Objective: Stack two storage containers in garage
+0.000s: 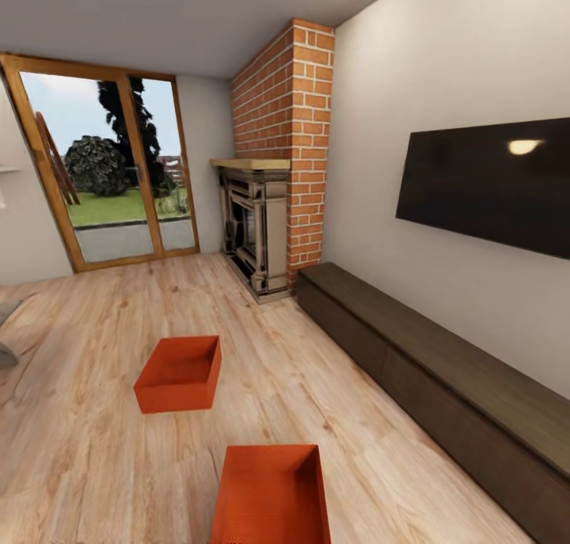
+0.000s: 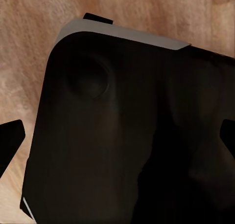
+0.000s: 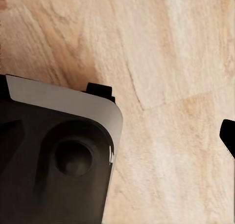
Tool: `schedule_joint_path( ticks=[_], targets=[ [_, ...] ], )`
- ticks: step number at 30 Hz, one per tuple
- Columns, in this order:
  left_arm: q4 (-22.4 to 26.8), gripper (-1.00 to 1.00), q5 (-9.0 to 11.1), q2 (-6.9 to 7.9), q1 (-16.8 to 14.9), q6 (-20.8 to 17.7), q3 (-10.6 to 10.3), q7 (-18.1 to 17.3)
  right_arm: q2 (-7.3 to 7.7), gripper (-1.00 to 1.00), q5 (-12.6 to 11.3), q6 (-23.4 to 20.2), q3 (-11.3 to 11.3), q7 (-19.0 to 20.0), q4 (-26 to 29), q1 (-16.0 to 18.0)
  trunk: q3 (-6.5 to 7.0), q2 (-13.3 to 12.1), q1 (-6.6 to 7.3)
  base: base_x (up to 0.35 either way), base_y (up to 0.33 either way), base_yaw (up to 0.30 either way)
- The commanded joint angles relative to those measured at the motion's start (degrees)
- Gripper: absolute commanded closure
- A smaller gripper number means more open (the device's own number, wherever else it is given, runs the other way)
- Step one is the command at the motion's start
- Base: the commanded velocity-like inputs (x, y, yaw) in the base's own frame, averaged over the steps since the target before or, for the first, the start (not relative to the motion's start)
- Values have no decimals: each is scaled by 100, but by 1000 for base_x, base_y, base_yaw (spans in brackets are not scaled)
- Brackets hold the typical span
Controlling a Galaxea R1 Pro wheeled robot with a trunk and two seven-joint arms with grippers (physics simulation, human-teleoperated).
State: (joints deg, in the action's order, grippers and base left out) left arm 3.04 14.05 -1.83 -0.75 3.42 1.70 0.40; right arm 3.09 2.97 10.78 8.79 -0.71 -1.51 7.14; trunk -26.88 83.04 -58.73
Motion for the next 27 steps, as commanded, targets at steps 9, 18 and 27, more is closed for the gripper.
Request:
schedule_joint_path(
  ticks=[9,18,27],
  targets=[
    [-6,-100,18,-2,-4,21,15,4,-4,-100,28,29,10,40,-16,7,-6,3,0,1,1,113],
    [-6,-100,19,-2,-3,19,9,4,17,-100,23,29,9,62,-16,7,-6,3,0,55,70,2],
    [-6,-100,16,-2,-4,21,5,4,11,-100,29,54,9,48,-16,7,-6,3,0,159,168,0]
  ],
)
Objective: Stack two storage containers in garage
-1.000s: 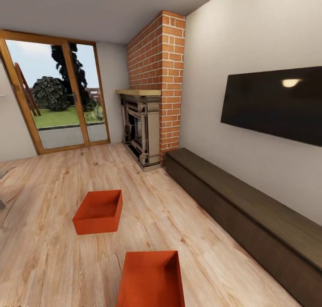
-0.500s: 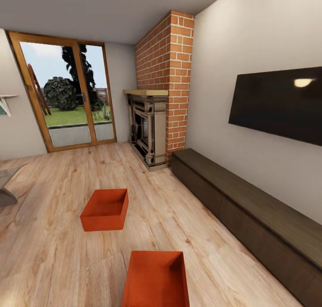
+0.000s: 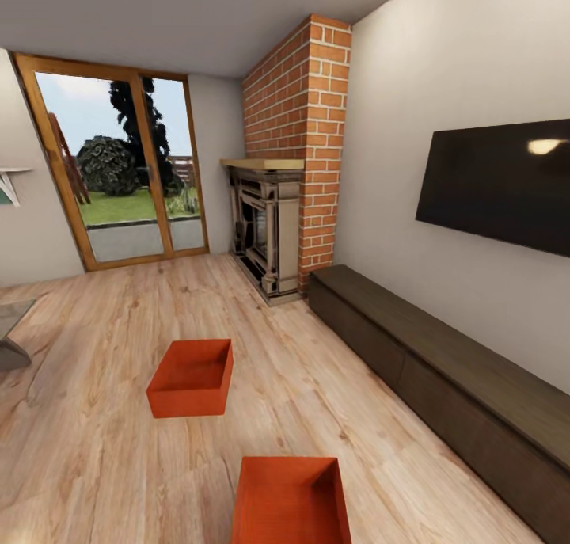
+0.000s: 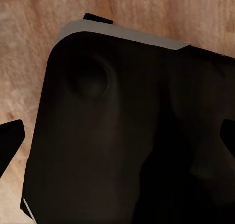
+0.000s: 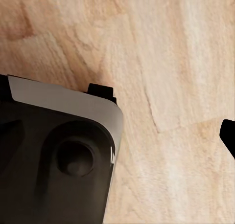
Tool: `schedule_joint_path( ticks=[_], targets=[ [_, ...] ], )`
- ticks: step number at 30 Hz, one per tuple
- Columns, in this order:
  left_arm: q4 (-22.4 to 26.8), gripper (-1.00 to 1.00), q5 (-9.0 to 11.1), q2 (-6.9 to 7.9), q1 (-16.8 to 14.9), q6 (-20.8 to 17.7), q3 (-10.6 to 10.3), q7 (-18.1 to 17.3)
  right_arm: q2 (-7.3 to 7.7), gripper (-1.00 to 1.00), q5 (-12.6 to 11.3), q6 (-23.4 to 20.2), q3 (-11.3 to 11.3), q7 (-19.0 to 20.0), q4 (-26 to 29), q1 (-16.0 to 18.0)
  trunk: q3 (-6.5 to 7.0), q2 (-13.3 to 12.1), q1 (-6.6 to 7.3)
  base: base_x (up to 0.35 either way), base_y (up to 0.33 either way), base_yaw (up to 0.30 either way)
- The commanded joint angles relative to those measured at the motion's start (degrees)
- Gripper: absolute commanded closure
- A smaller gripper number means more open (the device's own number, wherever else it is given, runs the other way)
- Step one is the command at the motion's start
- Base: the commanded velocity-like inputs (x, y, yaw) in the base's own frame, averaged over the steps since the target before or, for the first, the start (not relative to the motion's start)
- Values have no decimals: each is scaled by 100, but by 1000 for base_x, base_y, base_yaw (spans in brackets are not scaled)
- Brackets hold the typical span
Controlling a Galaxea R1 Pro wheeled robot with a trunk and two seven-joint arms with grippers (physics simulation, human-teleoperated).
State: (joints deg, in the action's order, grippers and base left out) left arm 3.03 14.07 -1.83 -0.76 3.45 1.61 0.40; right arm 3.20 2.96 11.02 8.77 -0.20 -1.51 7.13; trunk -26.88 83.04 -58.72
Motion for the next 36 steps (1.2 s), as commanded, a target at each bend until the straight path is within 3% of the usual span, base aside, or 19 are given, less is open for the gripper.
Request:
schedule_joint_path(
  ticks=[1,15,36],
  targets=[
    [-4,-100,16,-2,-3,19,15,4,-7,-100,30,31,11,-13,-16,7,-6,3,-1,54,43,0],
    [-4,-100,17,-2,-3,19,23,4,-38,-100,21,10,2,-50,-17,7,-6,3,-1,9,7,-149],
    [-4,-100,21,-2,-3,16,23,4,-24,-100,24,-2,5,-52,-16,7,-6,3,-1,0,0,-5]
  ],
)
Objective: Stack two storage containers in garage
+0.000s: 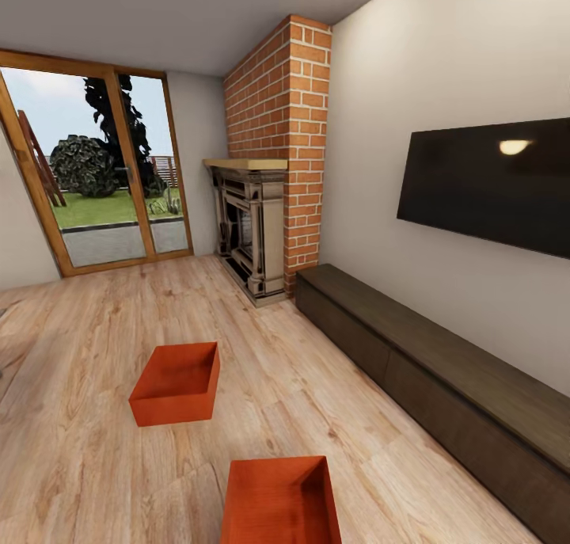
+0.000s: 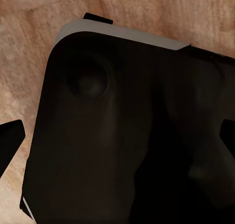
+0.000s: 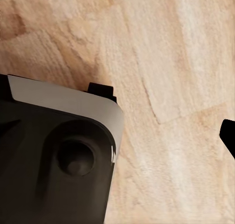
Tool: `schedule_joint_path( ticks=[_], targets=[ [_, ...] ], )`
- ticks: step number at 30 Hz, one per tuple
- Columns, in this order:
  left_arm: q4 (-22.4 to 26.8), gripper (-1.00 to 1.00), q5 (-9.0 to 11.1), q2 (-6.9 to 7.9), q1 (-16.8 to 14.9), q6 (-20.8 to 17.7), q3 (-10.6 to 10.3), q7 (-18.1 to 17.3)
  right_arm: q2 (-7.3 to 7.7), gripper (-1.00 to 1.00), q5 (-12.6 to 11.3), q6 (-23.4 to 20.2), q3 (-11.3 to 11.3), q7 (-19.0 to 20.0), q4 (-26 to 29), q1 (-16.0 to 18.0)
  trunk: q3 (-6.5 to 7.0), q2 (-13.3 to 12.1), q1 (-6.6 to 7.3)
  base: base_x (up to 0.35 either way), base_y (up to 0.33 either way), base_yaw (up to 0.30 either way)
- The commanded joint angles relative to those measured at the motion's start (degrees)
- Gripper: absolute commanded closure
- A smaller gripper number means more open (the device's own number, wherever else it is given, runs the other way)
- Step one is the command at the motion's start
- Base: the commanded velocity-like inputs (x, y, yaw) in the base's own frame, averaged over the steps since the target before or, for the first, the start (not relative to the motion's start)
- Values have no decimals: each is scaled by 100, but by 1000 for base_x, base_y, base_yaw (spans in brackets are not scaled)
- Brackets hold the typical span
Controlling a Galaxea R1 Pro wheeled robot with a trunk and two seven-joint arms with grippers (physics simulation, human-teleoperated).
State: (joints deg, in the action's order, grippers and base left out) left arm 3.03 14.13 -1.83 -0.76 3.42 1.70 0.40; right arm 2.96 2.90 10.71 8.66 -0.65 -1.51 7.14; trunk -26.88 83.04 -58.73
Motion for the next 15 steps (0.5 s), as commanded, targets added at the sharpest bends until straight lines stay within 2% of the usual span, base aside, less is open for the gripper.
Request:
schedule_joint_path(
  ticks=[1,15],
  targets=[
    [-4,-100,18,-2,-3,18,15,4,-5,-100,30,29,15,-9,-16,7,-6,3,0,0,0,0],
    [4,-100,35,-2,-3,22,15,4,-20,-100,18,11,21,-23,-17,7,-87,3,0,0,0,0]
  ],
)
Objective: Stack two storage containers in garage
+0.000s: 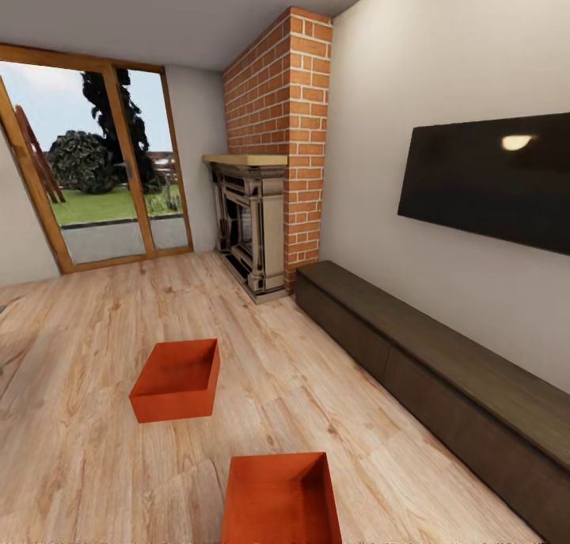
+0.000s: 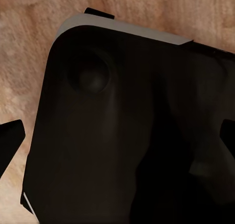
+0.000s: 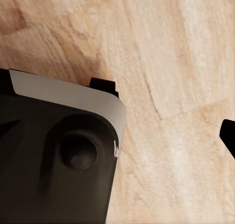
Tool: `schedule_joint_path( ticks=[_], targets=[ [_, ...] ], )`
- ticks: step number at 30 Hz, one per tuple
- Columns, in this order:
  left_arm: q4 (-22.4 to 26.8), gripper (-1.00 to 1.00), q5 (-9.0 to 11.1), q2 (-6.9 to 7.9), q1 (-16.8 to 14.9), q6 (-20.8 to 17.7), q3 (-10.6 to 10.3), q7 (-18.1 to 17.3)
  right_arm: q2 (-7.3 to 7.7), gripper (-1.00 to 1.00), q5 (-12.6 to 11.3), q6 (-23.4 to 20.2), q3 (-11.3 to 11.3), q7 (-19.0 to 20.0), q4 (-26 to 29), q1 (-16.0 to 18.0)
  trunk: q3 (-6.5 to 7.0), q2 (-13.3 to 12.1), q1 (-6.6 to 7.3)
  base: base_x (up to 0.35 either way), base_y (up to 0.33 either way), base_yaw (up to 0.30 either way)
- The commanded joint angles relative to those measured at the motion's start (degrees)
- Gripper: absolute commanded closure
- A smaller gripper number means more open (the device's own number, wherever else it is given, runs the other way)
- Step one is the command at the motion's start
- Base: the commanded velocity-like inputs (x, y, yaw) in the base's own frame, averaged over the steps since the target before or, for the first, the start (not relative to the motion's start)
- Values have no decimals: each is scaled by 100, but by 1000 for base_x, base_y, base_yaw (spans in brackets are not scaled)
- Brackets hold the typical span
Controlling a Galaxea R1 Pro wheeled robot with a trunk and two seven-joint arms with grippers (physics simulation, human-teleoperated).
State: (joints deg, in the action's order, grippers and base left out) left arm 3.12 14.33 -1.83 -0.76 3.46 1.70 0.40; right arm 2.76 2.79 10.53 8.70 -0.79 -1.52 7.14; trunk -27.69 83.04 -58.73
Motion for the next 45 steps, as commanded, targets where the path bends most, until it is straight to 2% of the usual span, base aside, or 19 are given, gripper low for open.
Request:
schedule_joint_path(
  ticks=[1,8,9,10,12,45],
  targets=[
    [-4,-100,16,-2,-3,20,15,4,-1,-100,29,29,18,-8,-16,7,-15,3,0,0,0,0],
    [13,-100,-23,42,-4,22,-6,4,1,-100,30,30,11,-8,-16,7,-79,3,0,0,0,0],
    [15,-100,-26,59,-4,22,-7,4,2,-100,30,32,11,-8,-16,7,-88,3,0,0,0,0],
    [20,-100,-33,158,-4,23,-15,4,5,-100,34,36,14,-8,-15,7,-97,3,0,0,0,0],
    [17,-100,-34,181,-4,23,-18,4,5,-100,36,37,11,-8,-15,7,-116,3,0,0,0,0],
    [13,-100,-39,191,-4,23,-12,4,6,-100,34,37,14,0,-16,7,-418,3,0,0,0,0]
  ],
)
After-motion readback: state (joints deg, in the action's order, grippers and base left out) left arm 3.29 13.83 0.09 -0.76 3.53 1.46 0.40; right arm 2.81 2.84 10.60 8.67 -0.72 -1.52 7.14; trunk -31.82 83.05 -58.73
